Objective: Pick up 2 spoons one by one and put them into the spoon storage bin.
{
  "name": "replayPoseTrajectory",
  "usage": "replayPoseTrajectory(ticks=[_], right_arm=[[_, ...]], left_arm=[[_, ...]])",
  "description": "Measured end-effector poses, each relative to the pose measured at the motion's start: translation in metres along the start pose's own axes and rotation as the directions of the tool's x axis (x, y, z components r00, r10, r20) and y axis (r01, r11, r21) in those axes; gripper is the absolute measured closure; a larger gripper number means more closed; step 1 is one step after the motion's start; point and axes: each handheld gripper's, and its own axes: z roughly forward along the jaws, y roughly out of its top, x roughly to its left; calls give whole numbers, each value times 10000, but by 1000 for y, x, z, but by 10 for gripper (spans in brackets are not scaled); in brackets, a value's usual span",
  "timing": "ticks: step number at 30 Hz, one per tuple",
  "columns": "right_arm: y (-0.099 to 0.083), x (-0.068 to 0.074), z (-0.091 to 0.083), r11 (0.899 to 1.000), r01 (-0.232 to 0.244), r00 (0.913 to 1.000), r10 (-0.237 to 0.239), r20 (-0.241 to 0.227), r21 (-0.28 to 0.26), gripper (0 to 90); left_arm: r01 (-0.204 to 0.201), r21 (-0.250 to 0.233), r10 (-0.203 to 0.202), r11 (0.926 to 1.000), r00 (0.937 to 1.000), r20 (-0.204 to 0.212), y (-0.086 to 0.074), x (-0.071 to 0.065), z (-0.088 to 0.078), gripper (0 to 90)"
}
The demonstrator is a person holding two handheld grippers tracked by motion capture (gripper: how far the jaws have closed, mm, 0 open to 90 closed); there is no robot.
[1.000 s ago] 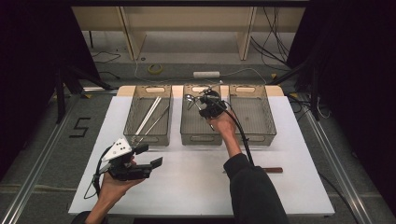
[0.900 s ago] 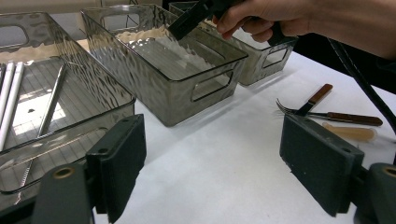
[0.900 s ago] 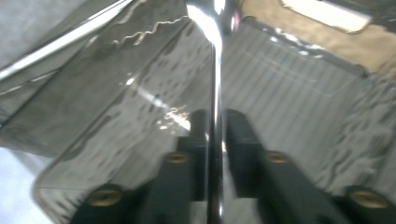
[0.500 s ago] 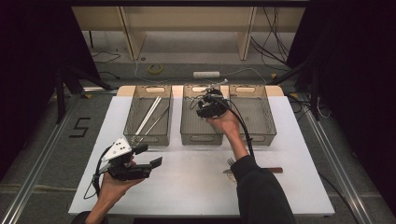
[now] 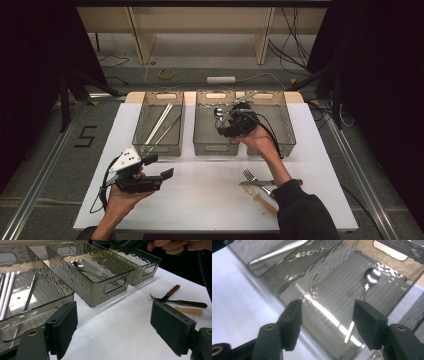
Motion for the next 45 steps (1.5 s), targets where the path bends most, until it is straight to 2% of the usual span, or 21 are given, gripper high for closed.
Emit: replayPoseTrajectory(ticks=[6,9,17,21,26,30,35,38,45], right_arm=[[-34,7,-26,9998,169,9988,-174,-464,-105,373],[-55,8,-34,9999,38,9984,-31,-566,119,355],[-95,7,-54,9994,-346,9970,347,-691,19,325],[-108,12,-61,9991,-287,9975,306,-640,302,324],[-123,21,-67,9956,-82,9980,141,-619,936,326],[-133,28,-68,9910,-181,9979,262,-593,1323,328],[-146,35,-63,9818,35,9987,63,-506,1900,353],[-152,39,-58,9711,65,9992,33,-407,2384,365],[-166,44,-55,9551,135,9997,-64,-250,2961,421]], left_arm=[[22,10,-22,10000,10000,-56,0,0,0,210],[9,31,-9,10000,10000,-75,0,0,0,209],[11,-15,-11,10000,9999,-101,0,1,1,207],[-1,-34,0,10000,9999,-103,0,0,0,206],[-37,-30,37,10000,10000,-84,0,0,-2,206],[-24,-42,24,10000,10000,-77,0,-1,-2,206],[-22,-74,21,10000,10000,-85,0,-1,-2,204],[-72,-29,72,10000,9999,-77,0,-1,-2,204],[-72,-47,72,10000,9999,-81,0,-1,-2,203]])
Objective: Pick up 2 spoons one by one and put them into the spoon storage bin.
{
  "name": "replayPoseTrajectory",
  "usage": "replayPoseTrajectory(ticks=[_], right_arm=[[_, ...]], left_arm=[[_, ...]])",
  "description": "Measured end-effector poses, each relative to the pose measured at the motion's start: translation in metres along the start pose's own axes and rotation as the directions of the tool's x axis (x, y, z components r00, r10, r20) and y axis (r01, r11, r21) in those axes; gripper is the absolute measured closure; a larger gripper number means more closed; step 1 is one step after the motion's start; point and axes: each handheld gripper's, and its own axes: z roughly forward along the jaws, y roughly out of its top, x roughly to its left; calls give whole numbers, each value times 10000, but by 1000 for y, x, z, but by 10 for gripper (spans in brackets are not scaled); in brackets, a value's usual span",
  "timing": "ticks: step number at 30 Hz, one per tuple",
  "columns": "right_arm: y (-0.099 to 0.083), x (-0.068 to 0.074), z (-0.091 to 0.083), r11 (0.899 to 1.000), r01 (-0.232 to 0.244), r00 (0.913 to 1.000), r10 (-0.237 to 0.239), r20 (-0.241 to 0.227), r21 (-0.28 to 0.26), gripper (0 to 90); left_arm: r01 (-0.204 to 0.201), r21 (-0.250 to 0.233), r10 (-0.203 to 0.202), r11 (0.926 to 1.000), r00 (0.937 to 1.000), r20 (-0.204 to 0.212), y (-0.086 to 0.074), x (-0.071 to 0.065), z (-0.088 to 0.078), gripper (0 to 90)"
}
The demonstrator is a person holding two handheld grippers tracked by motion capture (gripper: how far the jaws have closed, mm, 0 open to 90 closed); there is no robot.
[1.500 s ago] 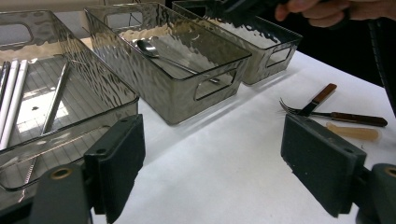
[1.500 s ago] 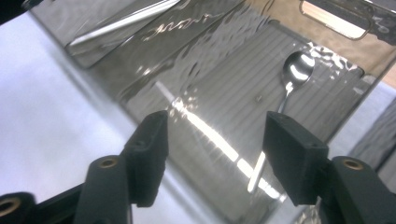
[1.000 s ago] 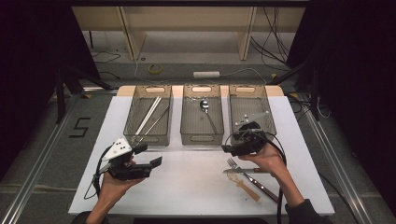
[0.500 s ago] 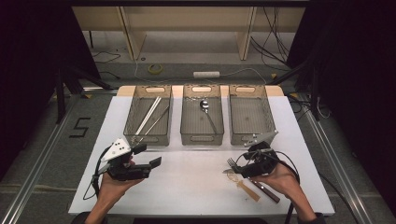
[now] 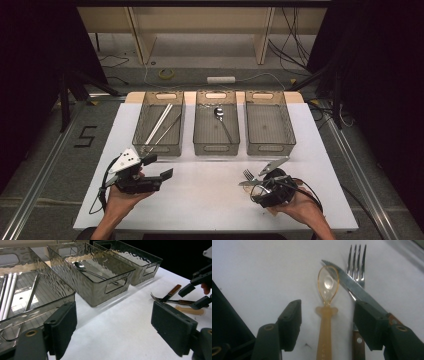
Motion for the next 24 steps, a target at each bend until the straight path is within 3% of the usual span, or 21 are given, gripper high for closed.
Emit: replayPoseTrajectory(ticks=[19,24], right_arm=[[-17,1,16,9949,104,9999,-110,54,1005,674],[-17,3,18,9937,242,9991,-279,324,1093,726]], left_arm=[[-65,35,65,10000,10000,37,0,-1,2,203],[-69,41,69,10000,10000,40,0,-1,2,203]])
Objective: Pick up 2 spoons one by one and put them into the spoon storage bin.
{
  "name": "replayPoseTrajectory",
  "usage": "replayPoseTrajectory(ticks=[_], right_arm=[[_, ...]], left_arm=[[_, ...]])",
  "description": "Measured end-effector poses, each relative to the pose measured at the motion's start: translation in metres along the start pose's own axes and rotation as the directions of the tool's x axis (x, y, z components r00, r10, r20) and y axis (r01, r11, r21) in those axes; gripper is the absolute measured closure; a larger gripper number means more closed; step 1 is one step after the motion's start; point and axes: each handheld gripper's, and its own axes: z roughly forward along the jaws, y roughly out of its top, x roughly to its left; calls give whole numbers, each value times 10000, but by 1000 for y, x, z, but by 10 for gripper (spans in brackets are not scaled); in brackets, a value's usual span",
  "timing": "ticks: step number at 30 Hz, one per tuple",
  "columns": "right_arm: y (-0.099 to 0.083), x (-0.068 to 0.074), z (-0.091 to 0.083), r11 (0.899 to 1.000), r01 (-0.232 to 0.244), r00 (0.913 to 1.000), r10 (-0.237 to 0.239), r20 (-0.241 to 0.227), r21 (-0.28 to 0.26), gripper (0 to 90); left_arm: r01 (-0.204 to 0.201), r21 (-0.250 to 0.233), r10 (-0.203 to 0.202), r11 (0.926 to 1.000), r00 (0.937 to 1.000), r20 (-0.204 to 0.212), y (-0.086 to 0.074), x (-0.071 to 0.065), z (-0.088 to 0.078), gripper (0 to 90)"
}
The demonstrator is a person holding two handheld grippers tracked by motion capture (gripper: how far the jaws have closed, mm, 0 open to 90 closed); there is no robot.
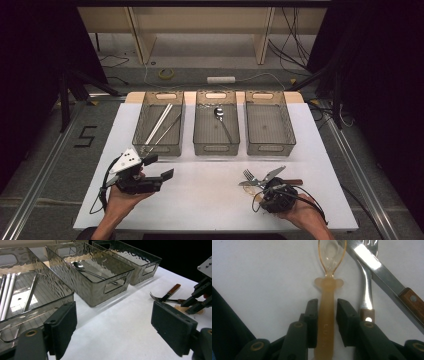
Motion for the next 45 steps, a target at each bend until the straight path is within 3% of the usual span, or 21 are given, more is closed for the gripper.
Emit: replayPoseTrajectory(ticks=[14,29,35,40,45], right_arm=[[0,-2,-1,9997,172,9998,-173,-61,-158,771],[2,-3,-17,9917,117,9986,-184,-506,-1282,774],[1,-5,-23,9805,-74,9977,-61,-677,-1966,774],[1,-9,-29,9622,-408,9949,143,-996,-2693,774],[3,-11,-32,9506,-625,9942,325,-1025,-3042,775]], left_arm=[[-11,2,11,10000,10000,15,0,0,1,203],[44,21,-45,10000,10000,52,0,0,1,203],[39,12,-39,10000,10000,49,0,0,1,202],[41,14,-41,10000,10000,53,0,0,1,202],[44,10,-44,10000,10000,30,0,0,1,202]])
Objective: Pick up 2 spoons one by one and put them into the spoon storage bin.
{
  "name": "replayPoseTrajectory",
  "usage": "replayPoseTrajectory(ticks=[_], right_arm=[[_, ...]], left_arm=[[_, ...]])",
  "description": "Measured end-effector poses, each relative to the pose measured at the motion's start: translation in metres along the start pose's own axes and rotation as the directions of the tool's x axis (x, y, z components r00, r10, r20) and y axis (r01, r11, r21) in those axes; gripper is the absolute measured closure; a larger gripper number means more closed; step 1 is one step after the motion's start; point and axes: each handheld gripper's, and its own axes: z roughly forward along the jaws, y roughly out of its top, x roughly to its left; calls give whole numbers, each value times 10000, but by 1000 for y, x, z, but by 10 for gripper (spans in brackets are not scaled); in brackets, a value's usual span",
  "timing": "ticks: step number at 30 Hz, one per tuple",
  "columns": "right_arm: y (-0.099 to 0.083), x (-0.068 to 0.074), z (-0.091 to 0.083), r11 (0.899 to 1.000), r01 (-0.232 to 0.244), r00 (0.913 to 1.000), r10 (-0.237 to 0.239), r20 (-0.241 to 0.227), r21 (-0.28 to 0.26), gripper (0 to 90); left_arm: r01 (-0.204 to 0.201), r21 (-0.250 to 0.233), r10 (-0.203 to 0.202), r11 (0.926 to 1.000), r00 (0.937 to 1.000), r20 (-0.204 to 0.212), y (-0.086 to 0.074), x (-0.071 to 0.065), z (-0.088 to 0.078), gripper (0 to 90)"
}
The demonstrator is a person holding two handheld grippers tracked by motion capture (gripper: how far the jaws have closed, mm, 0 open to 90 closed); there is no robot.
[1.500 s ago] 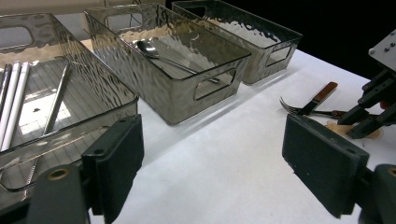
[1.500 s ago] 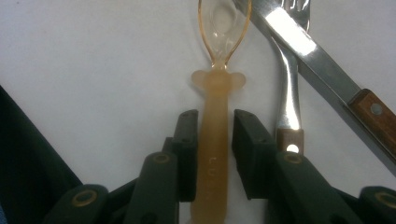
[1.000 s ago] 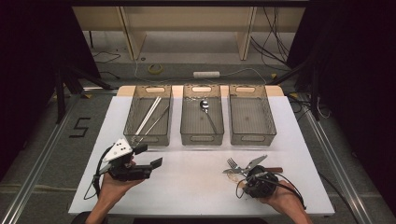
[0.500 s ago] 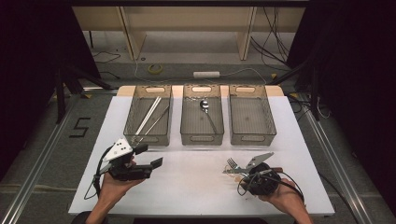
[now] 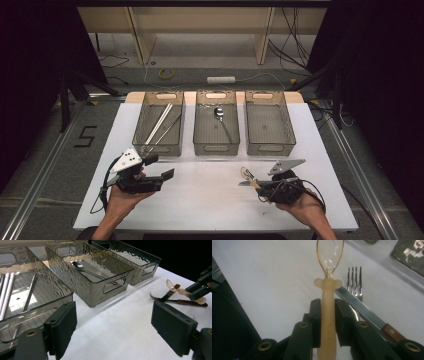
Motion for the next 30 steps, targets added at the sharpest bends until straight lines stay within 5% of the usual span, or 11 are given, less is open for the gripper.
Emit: replayPoseTrajectory(ticks=[14,30], right_arm=[[30,-10,5,9949,-17,10000,11,-63,-1005,774],[94,-13,17,9872,193,9998,-206,-68,-1581,775]], left_arm=[[71,-8,-71,10000,10000,-46,0,1,0,200],[96,-126,-95,9999,9999,48,0,0,0,195]])
